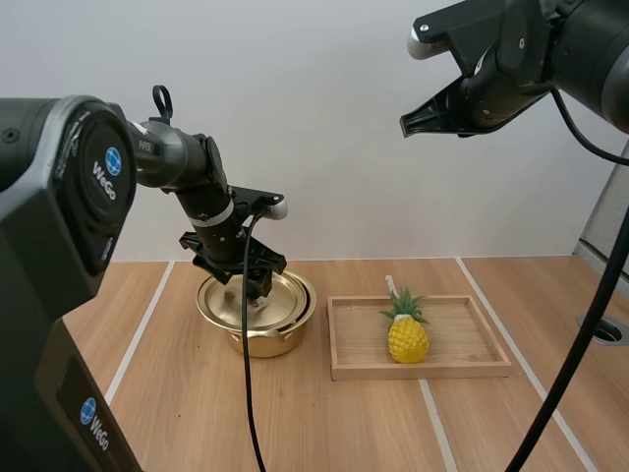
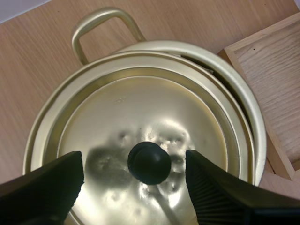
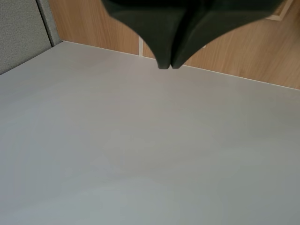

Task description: Open the pot, put the pineapple inside, and close it

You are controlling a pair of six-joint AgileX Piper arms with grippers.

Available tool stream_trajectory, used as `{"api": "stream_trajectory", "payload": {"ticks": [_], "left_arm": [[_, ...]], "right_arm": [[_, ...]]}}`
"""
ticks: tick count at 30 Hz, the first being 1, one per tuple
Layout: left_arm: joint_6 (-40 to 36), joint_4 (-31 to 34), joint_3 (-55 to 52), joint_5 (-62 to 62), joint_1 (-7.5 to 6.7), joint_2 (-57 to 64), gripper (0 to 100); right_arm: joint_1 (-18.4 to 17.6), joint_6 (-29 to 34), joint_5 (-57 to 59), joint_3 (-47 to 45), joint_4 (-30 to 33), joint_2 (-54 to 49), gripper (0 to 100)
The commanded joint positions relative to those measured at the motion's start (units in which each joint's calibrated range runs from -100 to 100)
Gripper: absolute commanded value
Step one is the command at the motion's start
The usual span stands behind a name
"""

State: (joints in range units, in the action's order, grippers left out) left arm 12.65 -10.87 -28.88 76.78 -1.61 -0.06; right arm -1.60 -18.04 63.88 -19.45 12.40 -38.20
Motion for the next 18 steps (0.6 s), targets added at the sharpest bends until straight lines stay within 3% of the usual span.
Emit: {"api": "stream_trajectory", "payload": {"ticks": [1,18], "left_arm": [[-0.6,-1.2,-0.2,0.6,-0.19,-0.1,100],[-0.6,-3.3,-0.2,0.6,-0.19,-1.0,100]], "right_arm": [[0.2,0.0,-0.4,0.0,0.0,-0.4,0],[0.2,0.0,-0.4,0.0,0.0,-0.4,0]]}}
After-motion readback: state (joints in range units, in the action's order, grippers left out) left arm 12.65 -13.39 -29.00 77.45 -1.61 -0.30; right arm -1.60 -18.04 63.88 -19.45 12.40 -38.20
